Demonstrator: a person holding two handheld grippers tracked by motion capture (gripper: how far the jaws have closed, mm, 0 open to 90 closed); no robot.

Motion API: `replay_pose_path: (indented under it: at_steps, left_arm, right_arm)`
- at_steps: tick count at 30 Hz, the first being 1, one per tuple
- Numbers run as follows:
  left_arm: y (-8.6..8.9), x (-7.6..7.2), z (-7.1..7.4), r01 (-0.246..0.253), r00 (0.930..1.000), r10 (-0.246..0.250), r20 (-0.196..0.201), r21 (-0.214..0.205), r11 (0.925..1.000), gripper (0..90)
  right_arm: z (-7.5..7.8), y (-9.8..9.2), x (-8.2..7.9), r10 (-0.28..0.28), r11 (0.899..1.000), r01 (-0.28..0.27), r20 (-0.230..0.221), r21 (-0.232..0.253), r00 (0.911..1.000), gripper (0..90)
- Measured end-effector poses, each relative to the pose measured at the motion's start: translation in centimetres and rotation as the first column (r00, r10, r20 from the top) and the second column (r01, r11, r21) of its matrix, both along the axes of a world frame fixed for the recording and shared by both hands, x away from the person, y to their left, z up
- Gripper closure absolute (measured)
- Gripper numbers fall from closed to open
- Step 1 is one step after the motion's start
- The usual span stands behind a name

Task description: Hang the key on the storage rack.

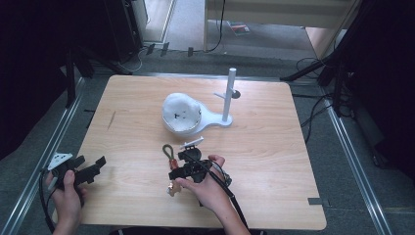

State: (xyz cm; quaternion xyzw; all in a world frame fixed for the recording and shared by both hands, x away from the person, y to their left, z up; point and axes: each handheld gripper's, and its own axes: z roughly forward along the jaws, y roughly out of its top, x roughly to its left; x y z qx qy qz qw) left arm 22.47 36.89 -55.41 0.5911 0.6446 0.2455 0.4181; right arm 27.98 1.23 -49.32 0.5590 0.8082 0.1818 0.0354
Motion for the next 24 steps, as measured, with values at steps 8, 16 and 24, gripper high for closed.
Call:
replay_pose_path:
  at_steps: [8, 16, 24]
  left_arm:
    - [0.0, 0.0, 0.0, 0.001, 1.0000, -0.001, 0.000, -0.001, 1.0000, 14.6]
    - [0.0, 0.0, 0.0, 0.002, 1.0000, -0.002, 0.001, -0.005, 1.0000, 14.6]
    - [0.1, 0.0, 0.0, 0.005, 1.0000, -0.005, -0.004, -0.005, 1.0000, 14.6]
  right_arm:
    - [-0.6, 2.0, 1.3, 0.005, 1.000, -0.005, -0.005, -0.005, 1.0000, 26.2]
    - [-1.4, 4.1, 1.8, 0.072, 0.997, -0.073, -0.040, -0.012, 0.9966, 40.8]
    - [-1.8, 4.9, 2.5, 0.029, 0.998, -0.031, -0.027, -0.058, 0.9992, 48.0]
